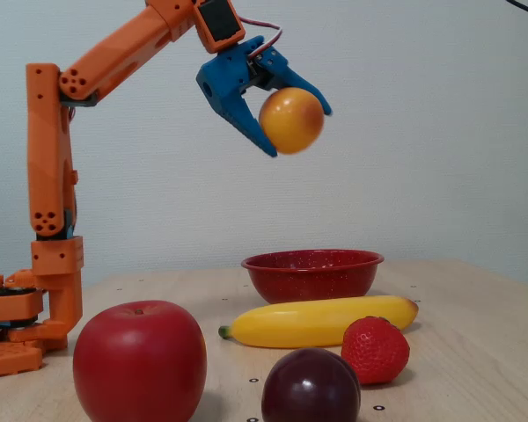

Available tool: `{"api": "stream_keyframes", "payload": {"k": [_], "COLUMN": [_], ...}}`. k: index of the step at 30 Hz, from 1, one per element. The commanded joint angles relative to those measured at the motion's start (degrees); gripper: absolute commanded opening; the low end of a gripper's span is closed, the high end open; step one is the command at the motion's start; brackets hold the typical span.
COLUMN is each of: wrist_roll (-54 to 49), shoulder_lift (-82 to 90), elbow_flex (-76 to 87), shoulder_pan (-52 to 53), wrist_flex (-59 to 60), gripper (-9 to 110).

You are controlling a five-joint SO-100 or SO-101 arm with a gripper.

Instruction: Put the peach in the red bowl.

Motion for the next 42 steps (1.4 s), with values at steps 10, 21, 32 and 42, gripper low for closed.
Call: {"api": "stream_keyframes", "payload": {"k": [10, 21, 32, 42], "wrist_roll": [-8.7, -8.26, -8.26, -8.0], "shoulder_lift": [-15.21, -33.57, -34.54, -34.72], "elbow_flex": [-14.85, -22.32, -22.68, -17.49], "shoulder_pan": [19.86, 17.4, 16.26, 14.94], "wrist_flex": [-3.25, -3.69, -5.62, -12.48], "gripper": [0, 36, 40, 50]}}
